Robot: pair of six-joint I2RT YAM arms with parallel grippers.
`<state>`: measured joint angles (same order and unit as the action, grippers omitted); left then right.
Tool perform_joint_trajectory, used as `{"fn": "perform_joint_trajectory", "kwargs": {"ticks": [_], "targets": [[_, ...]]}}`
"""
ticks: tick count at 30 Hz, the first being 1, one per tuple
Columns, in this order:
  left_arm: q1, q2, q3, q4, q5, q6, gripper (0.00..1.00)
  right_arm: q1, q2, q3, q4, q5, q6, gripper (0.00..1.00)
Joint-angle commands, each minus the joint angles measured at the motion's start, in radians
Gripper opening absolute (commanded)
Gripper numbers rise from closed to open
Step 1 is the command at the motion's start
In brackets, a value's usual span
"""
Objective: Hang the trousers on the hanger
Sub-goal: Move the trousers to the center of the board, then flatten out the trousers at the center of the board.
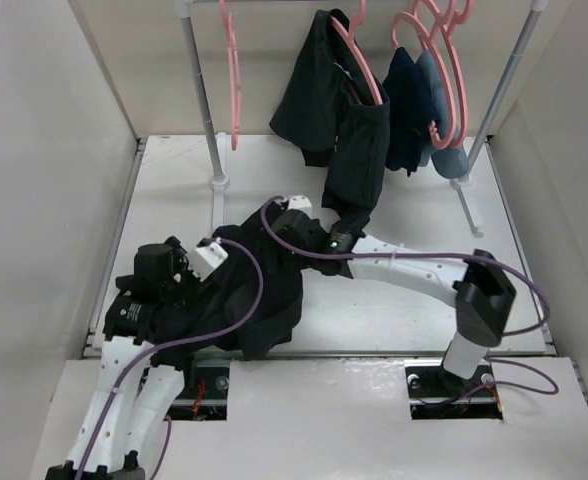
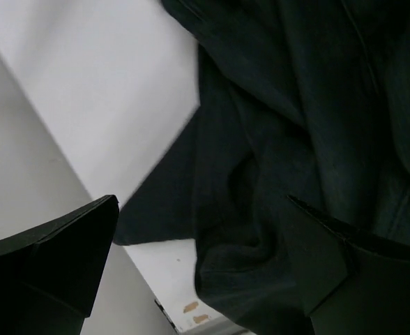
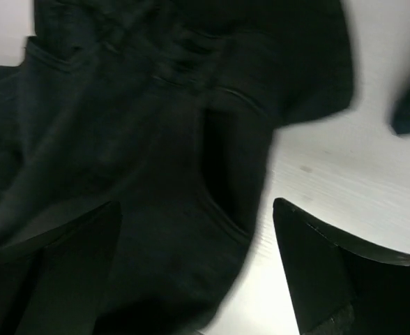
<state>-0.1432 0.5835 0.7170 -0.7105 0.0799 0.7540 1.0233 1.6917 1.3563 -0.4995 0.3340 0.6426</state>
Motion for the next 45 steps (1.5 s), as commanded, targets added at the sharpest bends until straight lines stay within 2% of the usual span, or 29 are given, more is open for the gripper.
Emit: {"fn": "perform_joint_trajectory", "kwargs": {"ticks": [1,3,5,6,8,9,11,12,15,16,17,21,23,24,27,28,29,30,31,33,34,36,37,38,40,42,43,44,45], "targets": [[-0.004,0.036,-0.045,-0.112,0.07,0.139,0.99,-0.02,0.121,0.079,0.087,-0.088,-0.037,0.94],[-0.004,0.045,-0.059,-0.122,0.06,0.151,0.99,-0.046,0.172,0.079,0.087,-0.131,-0.017,0.94],[-0.004,0.045,-0.088,-0.095,0.049,0.163,0.99,-0.083,0.206,0.046,0.087,-0.157,0.017,0.89],[-0.004,0.033,-0.129,-0.071,0.006,0.163,0.99,-0.083,0.206,0.023,0.102,-0.168,0.017,0.72],[-0.013,0.024,-0.183,0.02,-0.069,0.176,0.96,-0.095,0.168,-0.052,0.168,-0.188,0.032,0.55],[-0.013,0.024,-0.235,0.052,-0.109,0.185,0.89,-0.095,0.148,-0.074,0.186,-0.206,0.032,0.47],[-0.013,0.024,-0.273,0.121,-0.195,0.185,0.69,-0.086,0.1,-0.117,0.196,-0.207,0.032,0.17],[-0.013,0.024,-0.287,0.141,-0.212,0.185,0.41,-0.086,0.041,-0.128,0.185,-0.195,0.032,0.02],[-0.013,0.001,-0.31,0.268,-0.29,0.154,0.0,-0.066,-0.088,-0.175,0.098,-0.057,0.064,0.0],[-0.013,-0.008,-0.32,0.311,-0.316,0.154,0.0,-0.066,-0.189,-0.189,0.061,-0.009,0.125,0.0],[-0.013,-0.008,-0.32,0.394,-0.359,0.154,0.0,-0.066,-0.245,-0.206,0.021,0.084,0.165,0.0],[-0.013,0.062,-0.262,0.593,-0.465,0.143,0.0,-0.066,-0.516,-0.313,-0.203,0.268,0.392,0.0],[0.007,0.204,-0.17,0.605,-0.476,0.061,0.0,-0.066,-0.667,-0.354,-0.295,0.286,0.495,0.0],[0.017,0.261,-0.027,0.547,-0.444,0.015,0.0,-0.066,-0.713,-0.377,-0.307,0.286,0.509,0.0],[0.027,0.456,0.269,0.453,-0.358,-0.152,0.0,-0.066,-0.855,-0.46,-0.329,0.274,0.592,0.0],[0.027,0.496,0.338,0.401,-0.335,-0.186,0.04,-0.066,-0.88,-0.476,-0.329,0.264,0.609,0.0],[0.027,0.583,0.404,0.372,-0.31,-0.22,0.27,-0.066,-0.9,-0.485,-0.349,0.264,0.63,0.0],[0.027,0.629,0.536,0.337,-0.278,-0.246,0.43,-0.066,-0.93,-0.494,-0.365,0.273,0.679,0.0],[0.027,0.677,0.602,0.253,-0.209,-0.289,0.55,-0.066,-0.941,-0.494,-0.39,0.313,0.707,0.0],[0.018,0.787,0.698,0.186,-0.157,-0.32,0.72,-0.066,-0.954,-0.465,-0.491,0.376,0.779,0.0],[0.017,0.802,0.741,0.166,-0.138,-0.334,0.76,-0.066,-0.954,-0.451,-0.535,0.413,0.804,0.0],[0.017,0.761,0.724,0.154,-0.114,-0.325,0.85,-0.066,-0.954,-0.389,-0.668,0.511,0.844,0.0],[0.017,0.686,0.664,0.178,-0.095,-0.279,0.97,-0.066,-0.963,-0.338,-0.712,0.56,0.854,0.0],[0.028,0.685,0.624,0.187,-0.095,-0.278,0.99,-0.066,-0.963,-0.338,-0.75,0.58,0.855,0.0],[0.028,0.563,0.549,0.187,-0.082,-0.139,0.99,-0.066,-0.963,-0.269,-0.857,0.614,0.855,0.0],[0.028,0.495,0.423,0.11,-0.092,-0.011,0.99,-0.066,-0.977,-0.237,-0.884,0.635,0.804,0.0],[0.028,0.449,0.376,0.094,-0.123,0.09,0.99,-0.066,-0.977,-0.227,-0.884,0.635,0.783,0.0],[0.037,0.438,0.261,0.094,-0.173,0.116,0.99,-0.066,-0.99,-0.227,-0.884,0.635,0.77,0.0],[0.037,0.438,0.202,0.136,-0.298,0.128,0.99,-0.066,-1.003,-0.227,-0.884,0.635,0.76,0.0]]}}
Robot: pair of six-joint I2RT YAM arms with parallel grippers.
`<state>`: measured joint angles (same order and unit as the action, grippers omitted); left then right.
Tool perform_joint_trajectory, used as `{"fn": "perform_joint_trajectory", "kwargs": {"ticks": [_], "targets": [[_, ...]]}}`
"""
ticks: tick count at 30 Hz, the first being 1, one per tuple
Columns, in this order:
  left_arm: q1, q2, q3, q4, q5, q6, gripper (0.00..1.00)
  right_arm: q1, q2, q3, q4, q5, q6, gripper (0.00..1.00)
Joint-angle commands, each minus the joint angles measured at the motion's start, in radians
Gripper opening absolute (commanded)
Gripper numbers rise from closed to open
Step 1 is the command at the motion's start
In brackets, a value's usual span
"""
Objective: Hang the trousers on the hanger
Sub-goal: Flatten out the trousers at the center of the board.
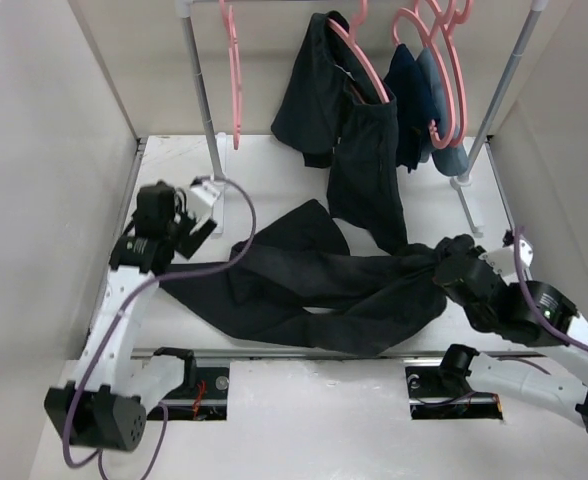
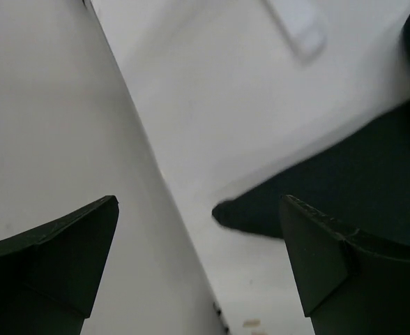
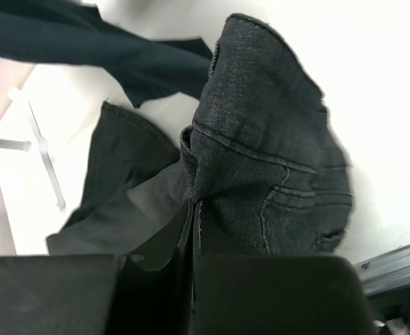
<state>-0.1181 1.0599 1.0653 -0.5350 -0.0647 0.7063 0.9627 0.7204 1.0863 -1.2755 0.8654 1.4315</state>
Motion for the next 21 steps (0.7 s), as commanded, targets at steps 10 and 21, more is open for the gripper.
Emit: {"fn": "perform_joint_trajectory", "kwargs": {"ticks": [10,21], "targets": [[0.221,0.238,-0.273,0.061,-0.058,0.096,0.99,-0.005,0.054,0.049,-0.108,0.086,-0.094,0.0],[0.276,0.327,-0.364,0.109,0.005,0.079,0.06,-0.005,0.07,0.026,-0.09,0.053,-0.103,0.0]]}}
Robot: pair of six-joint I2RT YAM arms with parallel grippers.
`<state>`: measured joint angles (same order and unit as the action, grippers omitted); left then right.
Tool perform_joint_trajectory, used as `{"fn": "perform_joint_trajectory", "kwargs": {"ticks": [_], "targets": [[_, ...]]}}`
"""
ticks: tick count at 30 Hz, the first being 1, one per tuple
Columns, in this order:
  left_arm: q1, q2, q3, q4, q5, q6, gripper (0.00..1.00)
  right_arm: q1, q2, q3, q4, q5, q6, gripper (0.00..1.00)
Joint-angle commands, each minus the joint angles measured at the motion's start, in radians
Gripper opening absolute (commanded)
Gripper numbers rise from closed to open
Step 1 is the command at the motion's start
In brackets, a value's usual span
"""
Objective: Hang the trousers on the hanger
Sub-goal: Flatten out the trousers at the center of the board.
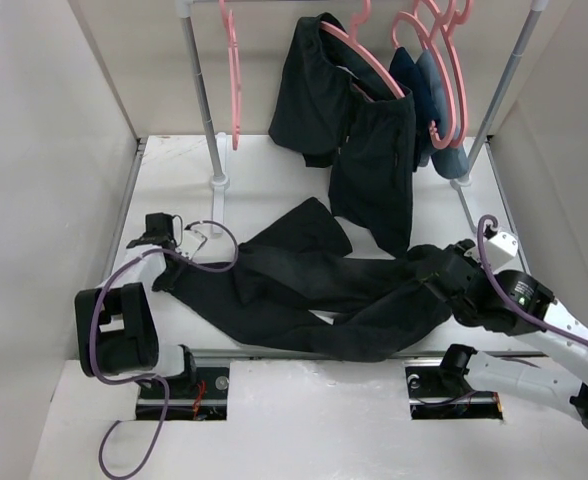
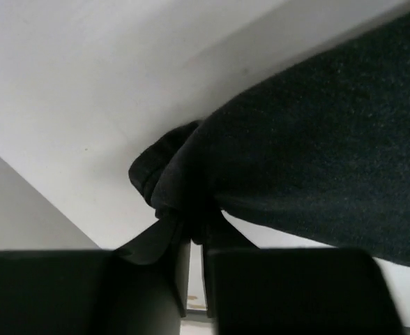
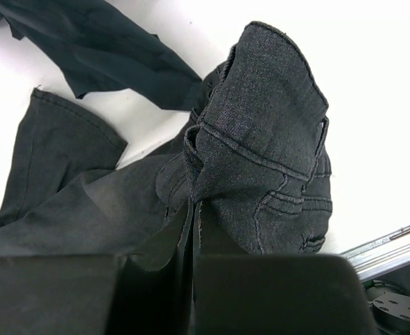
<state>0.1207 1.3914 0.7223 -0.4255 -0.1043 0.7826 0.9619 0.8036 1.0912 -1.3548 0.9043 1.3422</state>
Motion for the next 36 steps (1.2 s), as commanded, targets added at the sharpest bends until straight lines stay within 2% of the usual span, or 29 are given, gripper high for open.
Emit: {"fn": "perform_joint_trajectory", "kwargs": {"ticks": [1,5,6,9,10,13,15,18,19,20,21,23,25,29,32,35,36], "targets": [[0.059,-0.021,-0.021,-0.001,0.035,0.015,0.0,-0.005,-0.014,0.036,-0.02,0.028,-0.014,0.0],[0.23,-0.132,0.06,0.017,-0.037,0.113,0.0,-0.005,-0.023,0.116,-0.02,0.076,-0.069,0.0],[0.322,-0.149,0.104,0.017,-0.037,0.136,0.0,-0.005,-0.023,0.14,-0.02,0.087,-0.096,0.0],[0.436,-0.16,0.355,-0.076,-0.028,0.19,0.0,-0.005,0.041,0.249,-0.02,0.13,-0.167,0.0],[0.445,-0.16,0.502,-0.113,-0.028,0.199,0.0,-0.005,0.067,0.275,-0.02,0.14,-0.19,0.0],[0.445,-0.114,0.725,-0.238,0.012,0.169,0.0,-0.005,0.211,0.355,-0.02,0.169,-0.27,0.0],[0.445,-0.077,0.784,-0.288,0.06,0.133,0.0,-0.014,0.285,0.395,-0.02,0.169,-0.281,0.0],[0.445,-0.042,0.781,-0.317,0.06,0.113,0.0,-0.055,0.39,0.406,0.022,0.114,-0.342,0.0],[0.445,-0.032,0.763,-0.326,0.06,0.113,0.0,-0.074,0.408,0.391,0.095,0.081,-0.388,0.0],[0.445,-0.023,0.714,-0.326,0.06,0.113,0.0,-0.095,0.439,0.378,0.133,0.036,-0.496,0.0],[0.445,-0.023,0.686,-0.326,0.049,0.113,0.0,-0.123,0.454,0.363,0.169,-0.081,-0.546,0.0],[0.445,-0.041,0.631,-0.299,0.019,0.124,0.0,-0.192,0.479,0.294,0.227,-0.165,-0.592,0.0],[0.445,-0.071,0.556,-0.23,-0.002,0.133,0.0,-0.201,0.464,0.23,0.256,-0.194,-0.562,0.0],[0.455,-0.127,0.483,-0.16,-0.014,0.168,0.0,-0.286,0.303,0.052,0.434,-0.283,-0.564,0.0],[0.455,-0.08,0.546,-0.173,-0.014,0.133,0.0,-0.408,0.261,0.074,0.581,-0.347,-0.722,0.0],[0.455,0.018,0.696,-0.254,0.021,0.081,0.0,-0.504,0.353,0.252,0.648,-0.444,-0.898,0.0],[0.455,0.053,0.73,-0.275,0.032,0.058,0.0,-0.505,0.379,0.366,0.648,-0.456,-0.928,0.0]]}}
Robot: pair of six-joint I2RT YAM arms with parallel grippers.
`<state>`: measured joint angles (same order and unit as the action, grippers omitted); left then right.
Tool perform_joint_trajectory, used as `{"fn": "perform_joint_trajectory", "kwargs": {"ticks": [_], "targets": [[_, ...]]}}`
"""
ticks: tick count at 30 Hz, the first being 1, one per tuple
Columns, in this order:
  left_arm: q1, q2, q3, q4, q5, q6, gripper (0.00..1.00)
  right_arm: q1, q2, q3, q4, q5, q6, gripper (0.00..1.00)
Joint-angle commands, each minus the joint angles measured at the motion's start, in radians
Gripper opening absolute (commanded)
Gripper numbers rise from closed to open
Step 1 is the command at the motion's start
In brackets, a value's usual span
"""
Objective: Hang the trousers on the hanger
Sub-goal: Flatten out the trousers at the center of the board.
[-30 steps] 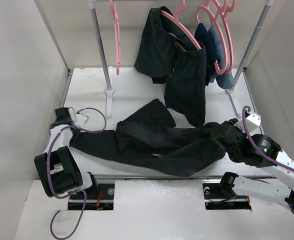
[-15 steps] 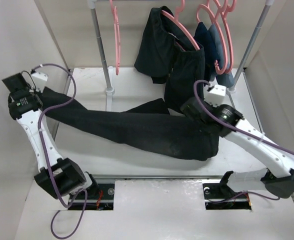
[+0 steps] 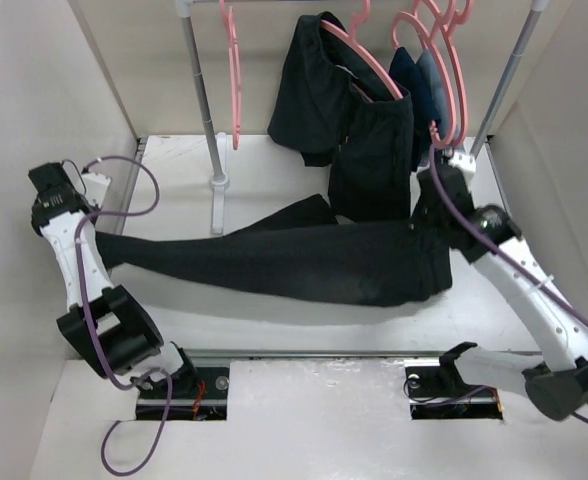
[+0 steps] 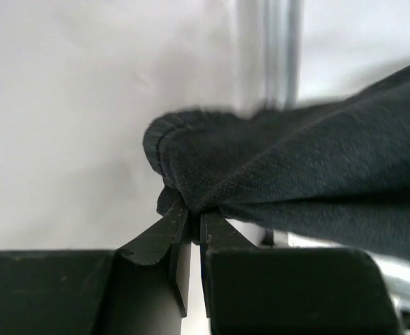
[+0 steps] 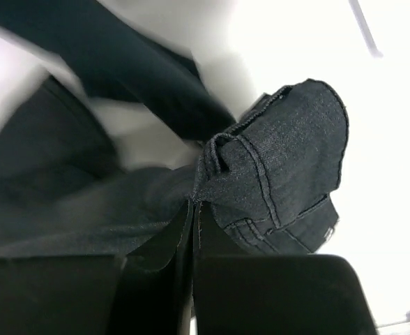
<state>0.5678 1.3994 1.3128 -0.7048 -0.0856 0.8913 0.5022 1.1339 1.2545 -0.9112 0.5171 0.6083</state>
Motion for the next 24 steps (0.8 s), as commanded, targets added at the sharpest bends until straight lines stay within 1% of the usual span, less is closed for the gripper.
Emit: {"fn": "perform_joint_trajectory", "kwargs": {"ticks": [1,3,5,6,7,8,9,10,11,12,13,14,15,16,17,19,20,22,24], "targets": [[0.007,0.055,0.166,-0.013,0.014,-0.051,0.0,-0.045,0.081,0.257,0.195,-0.069,-0.224,0.0],[0.007,0.055,0.186,-0.024,0.026,-0.06,0.0,-0.045,0.081,0.325,0.184,-0.069,-0.225,0.0],[0.007,0.015,0.116,-0.007,0.008,-0.04,0.0,-0.054,-0.011,0.3,0.17,-0.013,-0.126,0.0],[0.007,-0.005,0.074,0.023,-0.015,-0.028,0.0,-0.054,-0.055,0.261,0.161,0.03,-0.08,0.0],[0.007,-0.048,0.028,0.039,-0.031,-0.014,0.0,-0.065,-0.106,0.147,0.152,0.044,-0.027,0.0],[0.007,-0.071,-0.021,0.054,-0.046,0.02,0.0,-0.077,-0.214,0.079,0.126,0.053,0.081,0.0],[0.007,-0.091,-0.123,0.07,-0.087,0.037,0.0,-0.077,-0.268,0.007,0.114,0.054,0.129,0.0],[0.007,-0.111,-0.174,0.094,-0.112,0.053,0.0,-0.088,-0.32,-0.066,0.104,0.031,0.166,0.06],[0.007,-0.14,-0.225,0.094,-0.137,0.073,0.0,-0.088,-0.368,-0.201,0.068,0.015,0.207,0.19],[0.007,-0.151,-0.274,0.108,-0.161,0.092,0.02,-0.099,-0.441,-0.258,0.042,0.005,0.276,0.4],[0.007,-0.16,-0.361,0.108,-0.214,0.121,0.06,-0.099,-0.466,-0.303,0.005,0.004,0.316,0.9],[0.007,-0.16,-0.401,0.108,-0.238,0.133,0.13,-0.111,-0.486,-0.36,-0.032,0.014,0.352,1.0],[0.007,-0.172,-0.435,0.108,-0.256,0.142,0.32,-0.111,-0.512,-0.372,-0.091,0.029,0.396,1.0],[0.007,-0.181,-0.484,0.108,-0.284,0.143,0.45,-0.111,-0.513,-0.372,-0.109,0.044,0.406,1.0],[0.007,-0.181,-0.501,0.108,-0.284,0.155,0.58,-0.111,-0.525,-0.372,-0.118,0.06,0.415,1.0],[0.007,-0.181,-0.512,0.099,-0.296,0.155,0.75,-0.111,-0.513,-0.346,-0.107,0.07,0.415,1.0],[0.007,-0.181,-0.512,0.09,-0.296,0.155,0.77,-0.111,-0.497,-0.336,-0.107,0.087,0.415,1.0],[0.007,-0.169,-0.494,0.076,-0.284,0.137,0.78,-0.111,-0.435,-0.314,-0.095,0.097,0.403,1.0],[0.007,-0.152,-0.457,0.062,-0.26,0.114,0.8,-0.111,-0.393,-0.314,-0.095,0.066,0.39,1.0]]}}
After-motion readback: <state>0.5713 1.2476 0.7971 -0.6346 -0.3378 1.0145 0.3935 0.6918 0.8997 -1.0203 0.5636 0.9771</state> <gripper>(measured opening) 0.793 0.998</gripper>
